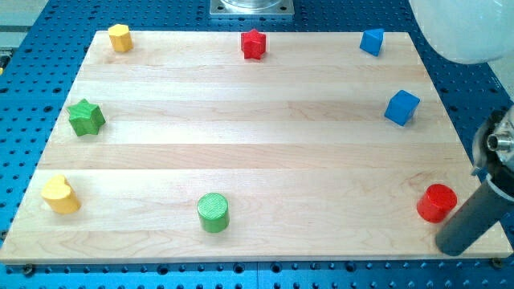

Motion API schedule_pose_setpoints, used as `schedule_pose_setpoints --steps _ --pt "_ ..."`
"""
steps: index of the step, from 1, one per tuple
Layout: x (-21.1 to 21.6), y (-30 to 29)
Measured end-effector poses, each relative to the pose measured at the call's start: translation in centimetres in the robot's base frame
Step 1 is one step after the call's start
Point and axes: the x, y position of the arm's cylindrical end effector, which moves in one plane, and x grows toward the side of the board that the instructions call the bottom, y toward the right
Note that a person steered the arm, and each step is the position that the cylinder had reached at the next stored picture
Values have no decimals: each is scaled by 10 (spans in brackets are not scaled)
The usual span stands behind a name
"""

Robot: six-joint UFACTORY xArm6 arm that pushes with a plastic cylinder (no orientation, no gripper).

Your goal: Move the red circle diagonally bottom left to the blue cube

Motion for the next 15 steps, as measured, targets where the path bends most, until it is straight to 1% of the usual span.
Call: schedule_pose_setpoints --steps 1,2,3,4,5,6,7,8,9,10,11,13,14,15 --pt "-28 8" --pt "-63 -1" --pt "-78 -14" --pt "-73 -81" --pt "-80 -119" --pt "-87 -95" --pt "-104 -69" --pt "-119 -120" --pt "-116 -135" --pt "-167 -164" --pt "-169 -185" --pt "-176 -282" --pt "-142 -261" --pt "-142 -207"
